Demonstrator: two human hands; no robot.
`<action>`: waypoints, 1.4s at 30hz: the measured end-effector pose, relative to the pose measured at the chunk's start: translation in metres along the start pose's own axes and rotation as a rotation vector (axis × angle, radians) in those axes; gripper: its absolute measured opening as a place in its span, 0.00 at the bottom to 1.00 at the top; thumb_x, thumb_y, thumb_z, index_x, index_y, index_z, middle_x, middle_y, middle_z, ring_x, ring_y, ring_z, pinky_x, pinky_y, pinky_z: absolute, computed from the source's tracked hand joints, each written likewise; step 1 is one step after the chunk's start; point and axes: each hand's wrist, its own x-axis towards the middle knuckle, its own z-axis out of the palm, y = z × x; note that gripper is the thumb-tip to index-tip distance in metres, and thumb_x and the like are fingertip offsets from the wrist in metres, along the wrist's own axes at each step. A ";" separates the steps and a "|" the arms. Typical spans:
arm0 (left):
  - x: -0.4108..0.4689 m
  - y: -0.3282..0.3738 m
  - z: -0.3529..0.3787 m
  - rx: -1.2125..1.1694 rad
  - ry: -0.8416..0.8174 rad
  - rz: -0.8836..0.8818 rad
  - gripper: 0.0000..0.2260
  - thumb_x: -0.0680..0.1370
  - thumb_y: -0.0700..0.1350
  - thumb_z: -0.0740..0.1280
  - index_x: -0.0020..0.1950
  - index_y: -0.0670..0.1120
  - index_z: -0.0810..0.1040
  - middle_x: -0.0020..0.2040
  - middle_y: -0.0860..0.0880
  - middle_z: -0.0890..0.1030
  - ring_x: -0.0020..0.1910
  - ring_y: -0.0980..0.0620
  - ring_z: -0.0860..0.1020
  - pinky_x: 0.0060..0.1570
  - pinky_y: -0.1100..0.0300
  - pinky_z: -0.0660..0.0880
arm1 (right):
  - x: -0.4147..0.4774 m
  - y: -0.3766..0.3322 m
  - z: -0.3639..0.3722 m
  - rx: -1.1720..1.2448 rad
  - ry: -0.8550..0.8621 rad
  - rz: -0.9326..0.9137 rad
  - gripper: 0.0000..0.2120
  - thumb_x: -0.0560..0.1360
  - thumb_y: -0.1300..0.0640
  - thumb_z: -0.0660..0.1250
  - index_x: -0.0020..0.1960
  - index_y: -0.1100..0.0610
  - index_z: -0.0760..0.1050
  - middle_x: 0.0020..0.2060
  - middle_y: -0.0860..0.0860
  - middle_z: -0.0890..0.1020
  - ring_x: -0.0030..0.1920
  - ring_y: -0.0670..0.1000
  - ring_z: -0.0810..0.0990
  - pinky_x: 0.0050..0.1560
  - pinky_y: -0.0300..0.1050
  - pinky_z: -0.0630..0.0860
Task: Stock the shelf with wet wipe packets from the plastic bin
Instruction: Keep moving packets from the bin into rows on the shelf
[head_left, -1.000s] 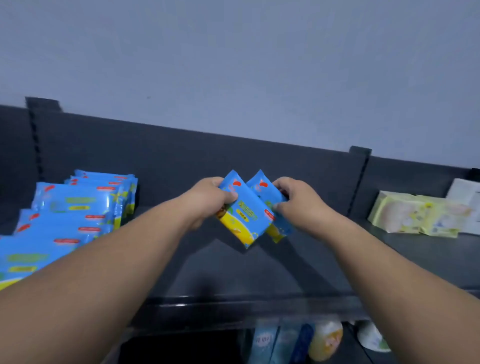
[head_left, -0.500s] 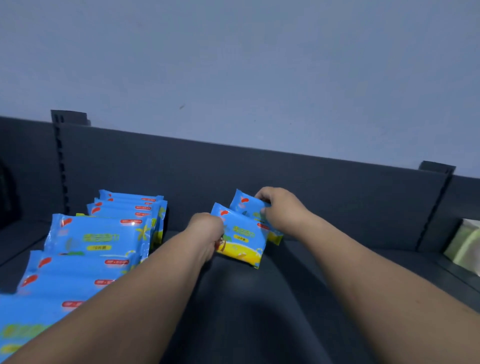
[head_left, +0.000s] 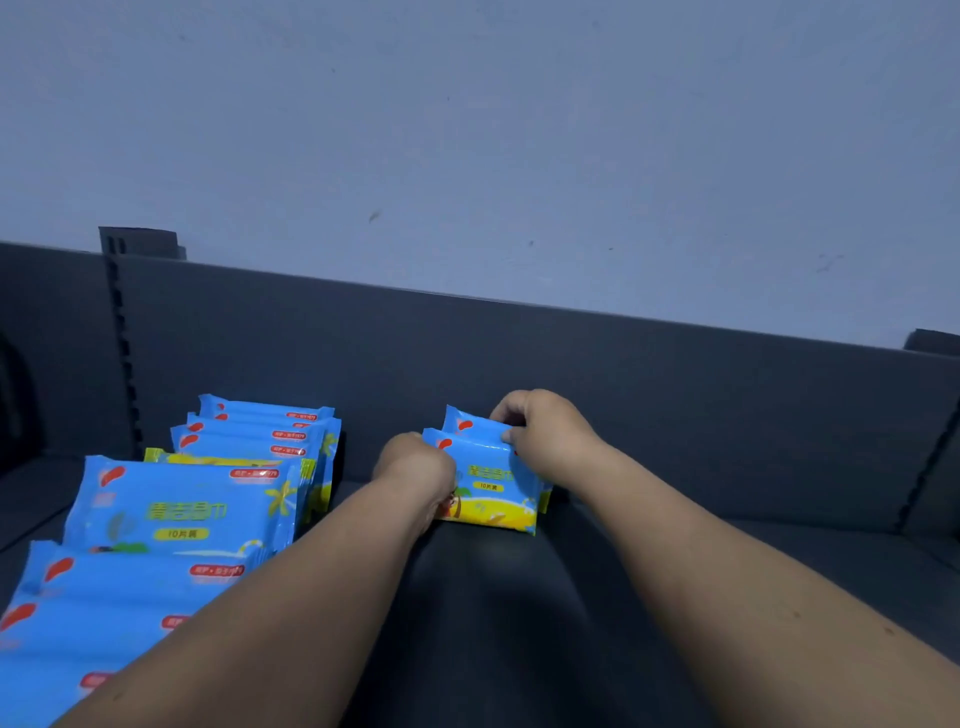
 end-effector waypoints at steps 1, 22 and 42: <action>0.002 0.000 0.001 0.007 0.015 0.008 0.09 0.74 0.32 0.64 0.50 0.43 0.77 0.47 0.44 0.81 0.45 0.44 0.80 0.50 0.51 0.80 | 0.001 0.001 0.001 0.017 0.009 -0.013 0.09 0.77 0.62 0.63 0.52 0.50 0.79 0.48 0.48 0.80 0.50 0.52 0.80 0.51 0.50 0.79; -0.037 0.000 0.011 0.575 0.229 0.352 0.48 0.68 0.51 0.76 0.77 0.47 0.47 0.73 0.42 0.57 0.70 0.41 0.62 0.67 0.48 0.63 | -0.065 0.036 -0.036 -0.021 0.232 -0.017 0.17 0.79 0.62 0.61 0.67 0.52 0.72 0.64 0.48 0.71 0.63 0.50 0.72 0.58 0.38 0.67; -0.286 -0.009 0.134 0.734 -0.271 1.346 0.31 0.75 0.55 0.67 0.74 0.46 0.61 0.69 0.49 0.69 0.69 0.48 0.66 0.70 0.55 0.57 | -0.333 0.138 -0.154 -0.431 0.372 0.245 0.22 0.77 0.58 0.63 0.71 0.56 0.67 0.66 0.54 0.70 0.66 0.57 0.68 0.65 0.52 0.67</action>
